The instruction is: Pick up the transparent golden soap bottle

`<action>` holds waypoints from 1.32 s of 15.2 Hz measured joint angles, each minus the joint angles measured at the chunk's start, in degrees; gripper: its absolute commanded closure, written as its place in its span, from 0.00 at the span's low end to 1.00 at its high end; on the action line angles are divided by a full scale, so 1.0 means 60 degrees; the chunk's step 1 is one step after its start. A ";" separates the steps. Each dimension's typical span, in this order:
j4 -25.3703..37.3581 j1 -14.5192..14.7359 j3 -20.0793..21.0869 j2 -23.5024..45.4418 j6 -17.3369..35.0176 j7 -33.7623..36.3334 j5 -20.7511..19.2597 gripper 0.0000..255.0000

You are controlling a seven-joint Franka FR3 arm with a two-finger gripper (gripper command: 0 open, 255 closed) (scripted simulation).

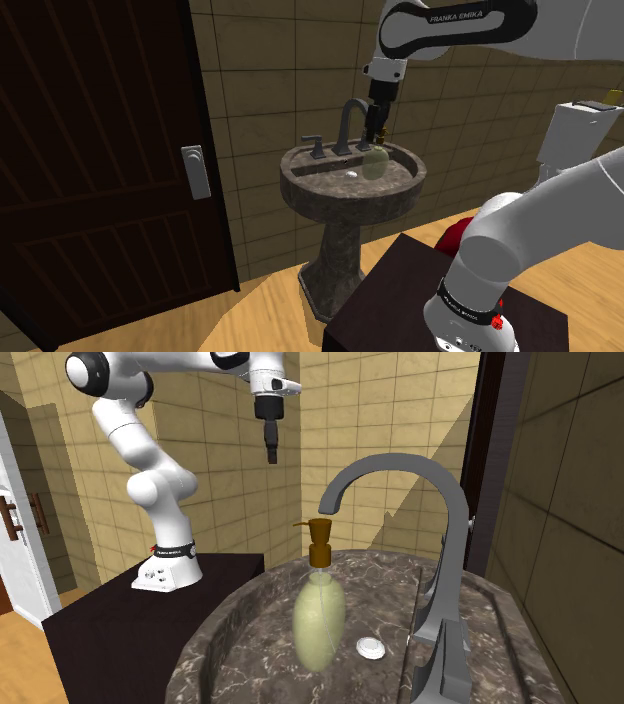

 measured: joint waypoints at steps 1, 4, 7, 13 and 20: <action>0.0056 -0.0070 -0.0184 0.0142 0.0083 -0.0221 -0.0089 0.00; 0.0451 -0.0212 -0.0709 0.0899 0.0449 -0.0855 -0.0252 0.00; 0.0900 -0.0332 -0.1179 0.1604 0.0709 -0.1448 -0.0321 0.00; 0.2264 -0.0559 -0.2122 0.3424 0.1136 -0.2760 -0.0111 0.00; 0.4394 -0.1043 -0.2971 0.5760 0.1148 -0.4351 0.0698 0.00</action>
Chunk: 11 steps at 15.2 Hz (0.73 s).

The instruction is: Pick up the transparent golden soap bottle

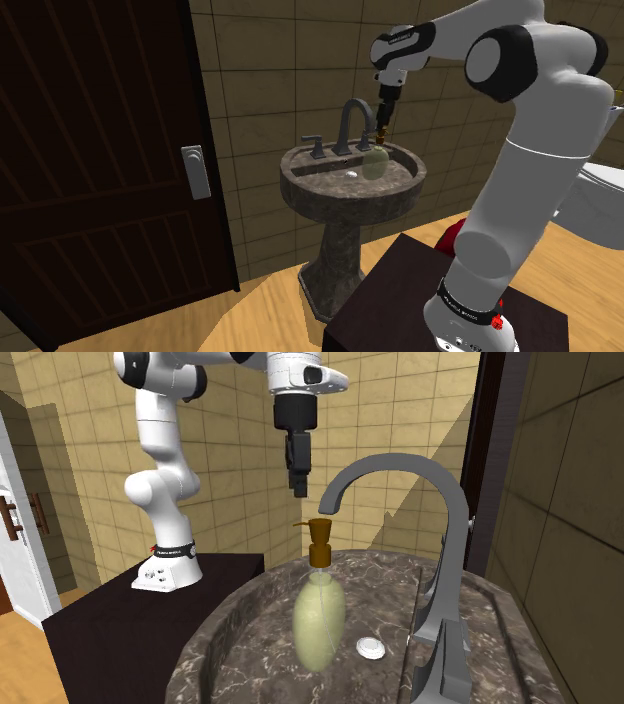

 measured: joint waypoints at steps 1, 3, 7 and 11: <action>0.0389 -0.0129 -0.0105 0.0373 -0.0058 -0.0258 0.0165 0.00; 0.1185 -0.0381 -0.0232 0.1174 -0.0148 -0.0677 0.0531 0.00; 0.2778 -0.0974 -0.0328 0.2612 -0.0477 -0.1313 0.1179 0.00; 0.2842 -0.1158 -0.0318 0.3033 -0.0181 -0.1547 0.1379 0.00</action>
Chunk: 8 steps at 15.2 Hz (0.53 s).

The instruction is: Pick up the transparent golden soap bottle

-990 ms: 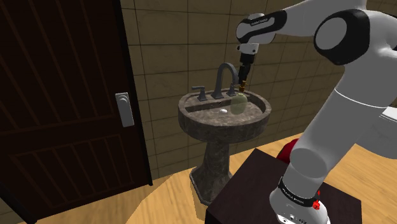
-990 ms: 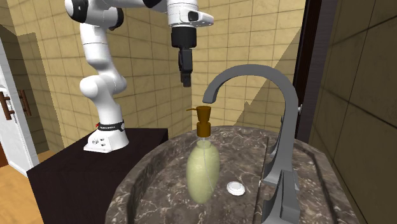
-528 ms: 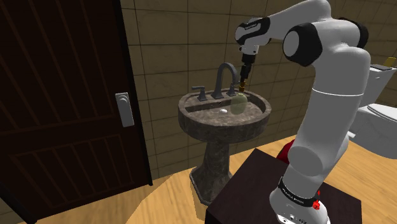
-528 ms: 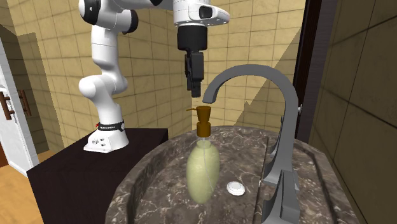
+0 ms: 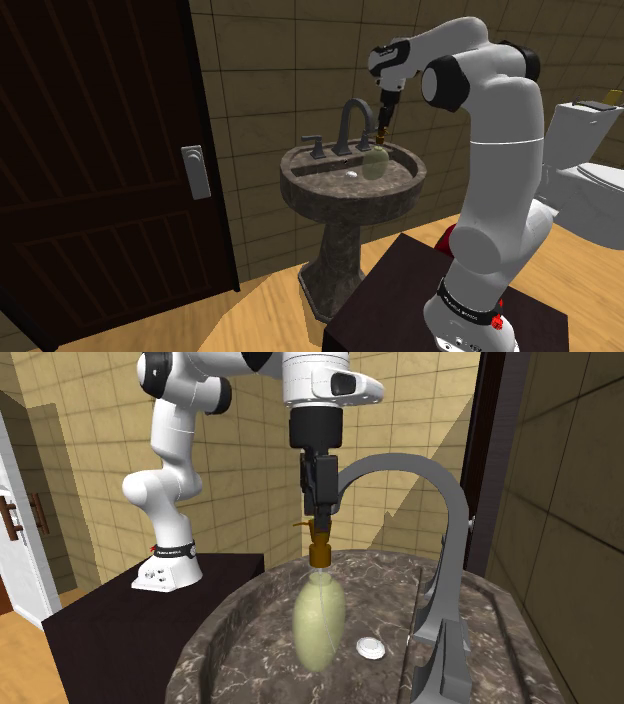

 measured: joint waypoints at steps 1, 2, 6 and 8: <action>-0.0079 -0.0005 0.0005 0.0029 0.0106 -0.0022 0.0016 0.00; -0.0219 0.0004 0.0007 0.0023 0.0239 -0.0041 0.0020 0.00; -0.0407 -0.0004 0.0022 0.0099 0.0493 -0.0084 0.0065 1.00; -0.0427 -0.0003 0.0022 0.0097 0.0514 -0.0087 0.0066 1.00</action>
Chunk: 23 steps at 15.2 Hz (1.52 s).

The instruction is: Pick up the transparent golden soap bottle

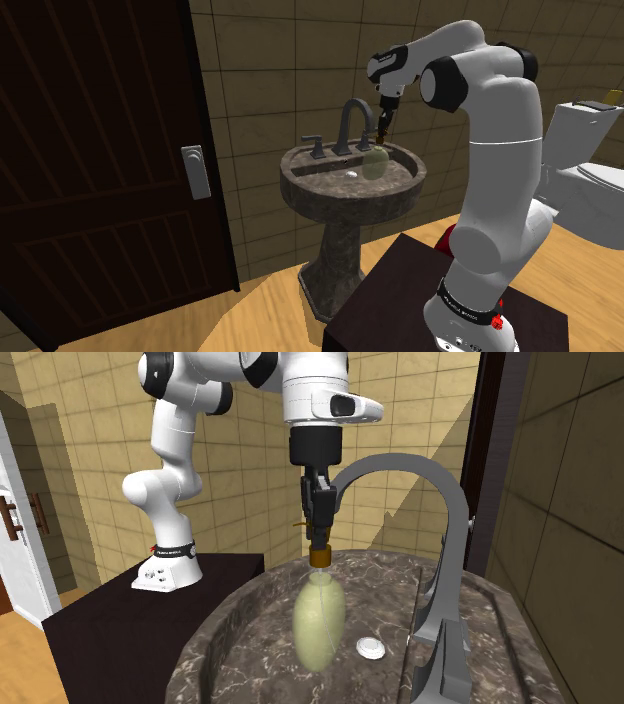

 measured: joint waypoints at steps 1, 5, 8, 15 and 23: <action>-0.0003 0.0001 0.0000 -0.0002 0.0004 0.0000 0.0000 1.00; -0.0004 0.0001 0.0000 -0.0003 0.0007 0.0000 0.0000 1.00; 0.0035 0.0001 -0.0002 -0.0007 -0.0039 0.0007 -0.0005 1.00; 0.0824 -0.0062 -0.0031 -0.0034 -0.0847 0.0085 -0.0048 1.00; 0.1844 -0.0189 -0.0066 -0.0004 -0.1831 0.0128 -0.0053 1.00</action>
